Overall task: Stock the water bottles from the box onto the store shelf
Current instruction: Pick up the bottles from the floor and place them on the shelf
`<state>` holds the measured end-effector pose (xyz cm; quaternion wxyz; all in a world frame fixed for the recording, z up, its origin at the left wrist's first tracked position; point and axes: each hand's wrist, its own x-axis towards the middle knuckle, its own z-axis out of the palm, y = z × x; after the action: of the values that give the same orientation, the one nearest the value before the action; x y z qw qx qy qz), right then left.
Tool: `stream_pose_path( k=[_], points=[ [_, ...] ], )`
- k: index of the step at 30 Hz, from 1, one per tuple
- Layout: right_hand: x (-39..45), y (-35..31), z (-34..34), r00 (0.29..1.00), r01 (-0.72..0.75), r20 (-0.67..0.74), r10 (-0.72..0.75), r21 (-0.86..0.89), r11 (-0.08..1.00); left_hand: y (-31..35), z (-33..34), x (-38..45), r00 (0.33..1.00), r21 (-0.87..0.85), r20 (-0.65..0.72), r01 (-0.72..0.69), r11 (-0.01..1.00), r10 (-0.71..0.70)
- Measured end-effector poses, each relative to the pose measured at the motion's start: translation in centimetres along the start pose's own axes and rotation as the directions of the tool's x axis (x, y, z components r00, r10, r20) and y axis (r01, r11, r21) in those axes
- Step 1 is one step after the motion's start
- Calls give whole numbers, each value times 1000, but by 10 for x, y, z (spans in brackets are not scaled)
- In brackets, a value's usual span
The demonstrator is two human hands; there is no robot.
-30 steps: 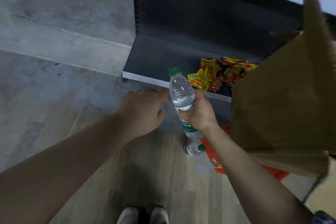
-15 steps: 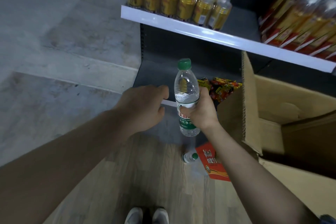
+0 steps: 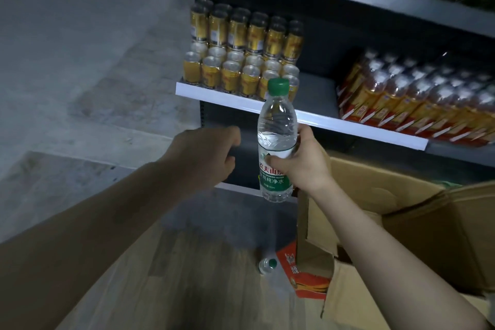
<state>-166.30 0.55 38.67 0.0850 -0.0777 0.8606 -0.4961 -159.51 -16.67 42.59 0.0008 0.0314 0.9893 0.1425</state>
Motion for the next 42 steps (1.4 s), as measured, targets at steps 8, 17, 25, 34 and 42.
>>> stream_pose_path(
  k=[8,17,25,34,42],
  points=[
    [-6,-36,-55,992,123,-22,-123,13,992,29,-42,7,994,38,-101,-45,998,49],
    [-15,-69,-108,978,201,-63,-199,29,979,62,-87,18,995,58,-97,24,998,-18],
    [-5,-91,-131,969,236,-96,-228,80,968,66,-109,36,997,167,56,-66,984,58],
    [38,-128,-129,952,276,-140,-273,2,961,38,-139,80,995,190,17,-97,977,96],
    [84,-174,-111,933,322,-164,-321,-20,946,-7,-180,122,993,213,-11,-113,970,118]
  ],
)
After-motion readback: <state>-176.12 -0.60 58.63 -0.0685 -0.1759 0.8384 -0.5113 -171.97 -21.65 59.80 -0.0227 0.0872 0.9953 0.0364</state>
